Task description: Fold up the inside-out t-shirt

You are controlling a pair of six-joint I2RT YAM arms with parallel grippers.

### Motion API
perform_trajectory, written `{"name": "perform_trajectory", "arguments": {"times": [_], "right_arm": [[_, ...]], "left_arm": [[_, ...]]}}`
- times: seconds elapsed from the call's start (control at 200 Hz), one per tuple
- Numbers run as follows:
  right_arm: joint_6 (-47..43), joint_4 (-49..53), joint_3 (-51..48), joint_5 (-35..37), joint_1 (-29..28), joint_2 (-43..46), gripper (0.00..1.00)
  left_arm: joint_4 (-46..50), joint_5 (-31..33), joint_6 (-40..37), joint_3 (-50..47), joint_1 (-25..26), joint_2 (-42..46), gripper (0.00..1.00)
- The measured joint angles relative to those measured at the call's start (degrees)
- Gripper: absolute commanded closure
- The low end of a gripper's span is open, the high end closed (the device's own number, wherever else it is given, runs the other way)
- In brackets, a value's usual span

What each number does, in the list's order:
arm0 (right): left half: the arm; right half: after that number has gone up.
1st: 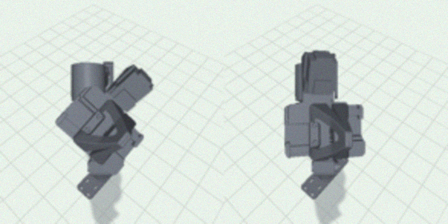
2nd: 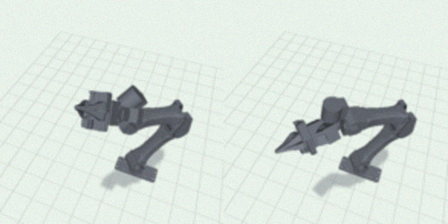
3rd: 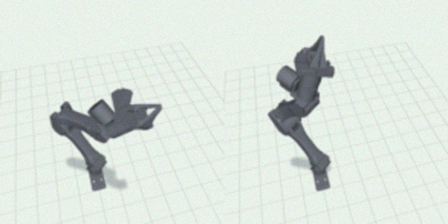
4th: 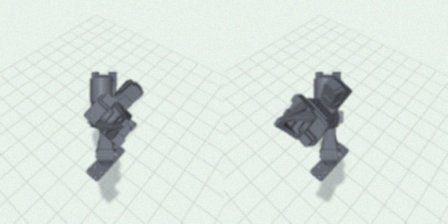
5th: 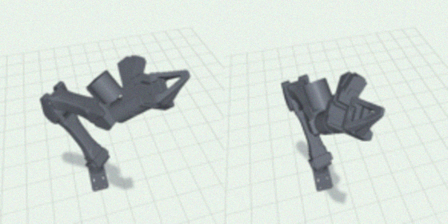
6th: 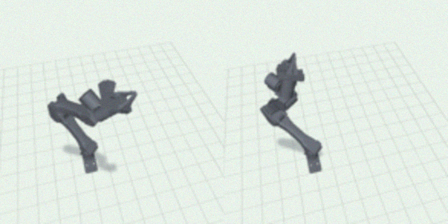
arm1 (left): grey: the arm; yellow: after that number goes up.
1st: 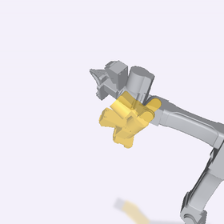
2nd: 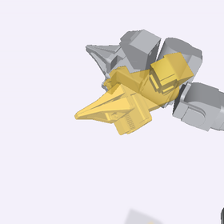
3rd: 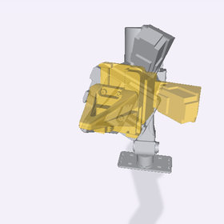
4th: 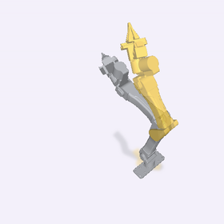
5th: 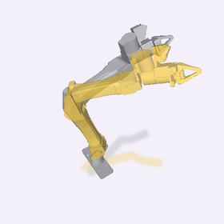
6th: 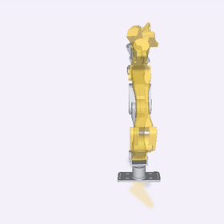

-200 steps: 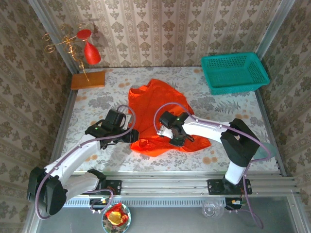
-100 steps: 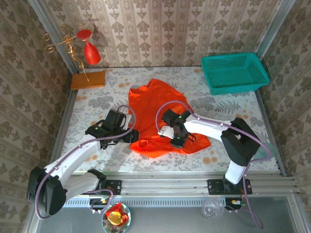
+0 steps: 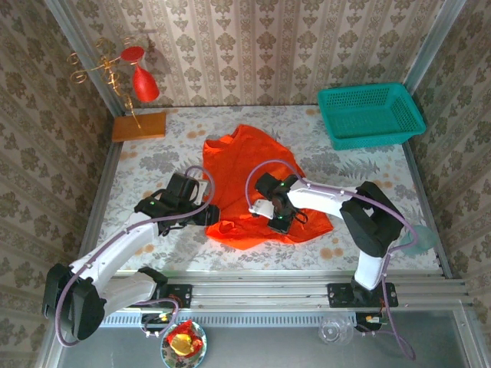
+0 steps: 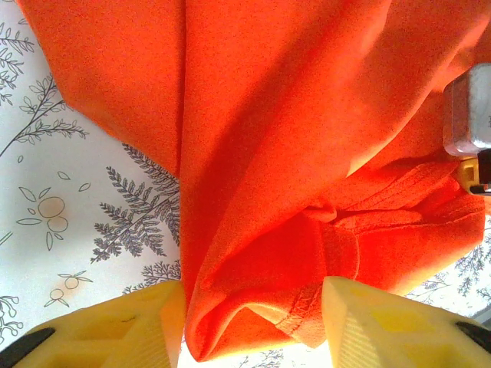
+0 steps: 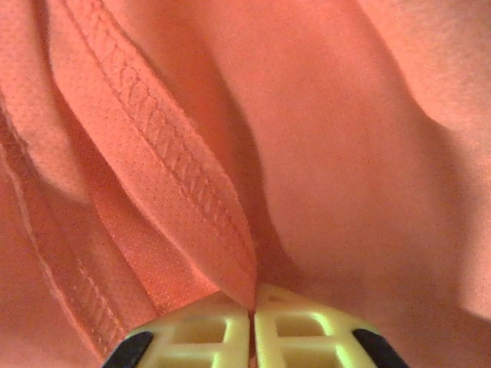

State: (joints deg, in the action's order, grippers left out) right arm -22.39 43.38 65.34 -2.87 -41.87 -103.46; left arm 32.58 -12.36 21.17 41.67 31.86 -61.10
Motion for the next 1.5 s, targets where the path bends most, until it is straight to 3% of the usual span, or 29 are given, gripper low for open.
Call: {"name": "perform_trajectory", "arguments": {"times": [0.28, 0.36, 0.635, 0.72, 0.81, 1.045, 1.355, 1.5], "right_arm": [[-0.02, -0.31, 0.31, -1.75, 1.03, 1.49, 1.00], [0.02, -0.33, 1.01, -2.40, 1.42, 3.10, 0.91], [-0.02, -0.22, 4.00, -4.07, 2.97, 4.76, 0.88], [-0.09, -0.02, 4.37, -4.02, 3.13, 3.82, 0.79], [-0.04, 0.33, 4.37, -4.04, 3.26, 2.34, 0.76], [0.07, 0.20, 4.37, -4.52, 3.52, 1.18, 0.76], [0.94, -1.40, 4.33, -8.04, 5.77, 4.09, 0.66], [1.11, -1.33, 4.33, -8.15, 6.03, 4.09, 0.68]], "left_arm": [[-0.04, -0.13, -0.44, 0.00, 0.46, 0.00, 0.49], [-0.28, -0.74, -1.11, 0.00, 0.76, 0.00, 0.48], [-1.07, -1.38, -2.97, 1.73, 1.18, -0.61, 0.48], [-1.46, -1.38, -3.04, 1.92, 1.20, -1.22, 0.48], [-1.44, -1.38, -3.06, 1.92, 1.31, -1.53, 0.48], [-1.55, -1.40, -3.06, 1.92, 1.55, -1.57, 0.48], [-1.38, -1.38, -3.26, 3.41, 1.92, -2.12, 0.48], [-1.33, -1.38, -3.26, 3.43, 1.95, -2.62, 0.47]]}}
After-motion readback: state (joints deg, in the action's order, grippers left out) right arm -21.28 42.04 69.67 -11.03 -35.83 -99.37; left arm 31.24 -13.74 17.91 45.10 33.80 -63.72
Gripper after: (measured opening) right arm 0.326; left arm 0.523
